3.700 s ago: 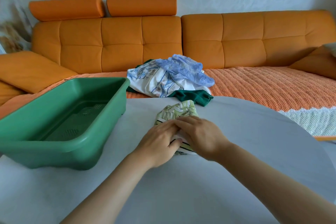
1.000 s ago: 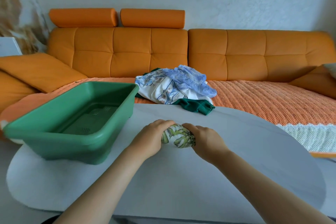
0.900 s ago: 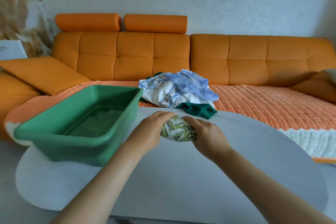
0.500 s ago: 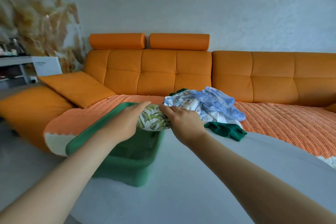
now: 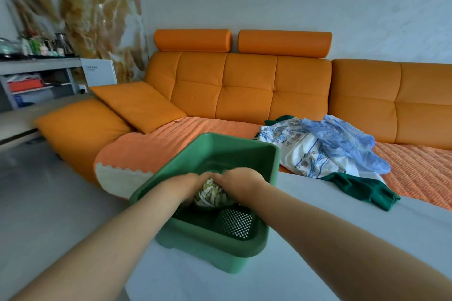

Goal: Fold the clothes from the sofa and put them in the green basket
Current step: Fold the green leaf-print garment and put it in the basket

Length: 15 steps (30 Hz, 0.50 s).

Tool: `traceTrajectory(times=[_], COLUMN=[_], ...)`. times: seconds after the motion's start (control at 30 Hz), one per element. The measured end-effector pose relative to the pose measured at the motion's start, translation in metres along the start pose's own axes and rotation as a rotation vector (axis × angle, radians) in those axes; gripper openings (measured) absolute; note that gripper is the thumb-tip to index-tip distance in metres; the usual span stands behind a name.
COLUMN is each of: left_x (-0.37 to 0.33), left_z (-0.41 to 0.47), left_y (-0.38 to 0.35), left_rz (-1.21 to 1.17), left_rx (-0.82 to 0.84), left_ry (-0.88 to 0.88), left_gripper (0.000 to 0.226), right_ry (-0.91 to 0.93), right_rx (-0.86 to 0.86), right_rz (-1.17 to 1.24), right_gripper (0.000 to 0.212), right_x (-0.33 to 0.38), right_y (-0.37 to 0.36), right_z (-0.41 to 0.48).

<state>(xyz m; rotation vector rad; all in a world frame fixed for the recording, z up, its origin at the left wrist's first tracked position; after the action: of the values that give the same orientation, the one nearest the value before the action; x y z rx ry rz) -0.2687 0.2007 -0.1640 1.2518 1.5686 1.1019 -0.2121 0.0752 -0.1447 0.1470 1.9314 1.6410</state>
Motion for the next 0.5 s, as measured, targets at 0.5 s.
traceTrajectory(times=[0.5], left_x=[0.009], left_z=[-0.052], left_y=[0.023], left_rz=[-0.108], left_rx=[-0.268], left_ry=[-0.013], left_gripper=[0.047], right_ry=[-0.242], right_rx=[0.372], right_rz=[0.507], right_gripper=[0.083], right_x=[0.009], right_y=[-0.004], right_z=[0.005])
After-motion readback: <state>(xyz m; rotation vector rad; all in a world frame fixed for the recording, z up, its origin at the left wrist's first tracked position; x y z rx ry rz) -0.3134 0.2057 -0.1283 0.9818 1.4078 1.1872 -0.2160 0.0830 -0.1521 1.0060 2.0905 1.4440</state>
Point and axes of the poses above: each hand's wrist, its own z-axis towards the middle knuckle, its own y-axis out of the back of the hand, x = y × z, the point moved 4 cm from there along z, towards the middle knuckle, and after that the axes turned 4 degrees about -y, right-handed, at the moved point
